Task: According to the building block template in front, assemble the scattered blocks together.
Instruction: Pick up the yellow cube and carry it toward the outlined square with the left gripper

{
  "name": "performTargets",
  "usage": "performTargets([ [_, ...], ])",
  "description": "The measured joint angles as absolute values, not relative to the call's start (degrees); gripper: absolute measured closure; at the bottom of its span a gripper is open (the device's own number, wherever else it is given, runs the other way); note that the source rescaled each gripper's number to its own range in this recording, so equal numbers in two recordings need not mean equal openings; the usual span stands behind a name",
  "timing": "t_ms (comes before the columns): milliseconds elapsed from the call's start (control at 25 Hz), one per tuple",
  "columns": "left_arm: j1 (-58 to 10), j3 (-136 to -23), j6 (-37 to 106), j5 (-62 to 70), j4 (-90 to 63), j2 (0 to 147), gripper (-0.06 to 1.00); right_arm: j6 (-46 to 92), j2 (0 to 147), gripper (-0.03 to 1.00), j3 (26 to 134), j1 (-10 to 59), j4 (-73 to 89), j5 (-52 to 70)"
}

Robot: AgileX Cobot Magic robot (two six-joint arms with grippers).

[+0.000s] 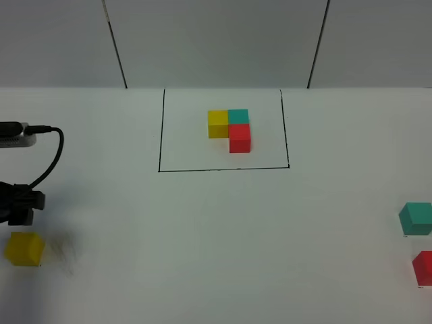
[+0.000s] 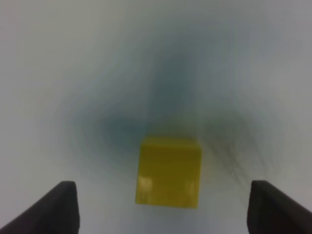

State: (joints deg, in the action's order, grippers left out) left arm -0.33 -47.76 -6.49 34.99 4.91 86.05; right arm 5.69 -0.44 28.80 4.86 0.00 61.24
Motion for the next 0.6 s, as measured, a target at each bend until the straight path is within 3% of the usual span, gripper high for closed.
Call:
performTargets([
  [600,-0.33,-47.76,-6.49,31.7,4.91,96.32,0.3,5.69,-0.44,0.49,28.8,4.86,0.0,61.24],
])
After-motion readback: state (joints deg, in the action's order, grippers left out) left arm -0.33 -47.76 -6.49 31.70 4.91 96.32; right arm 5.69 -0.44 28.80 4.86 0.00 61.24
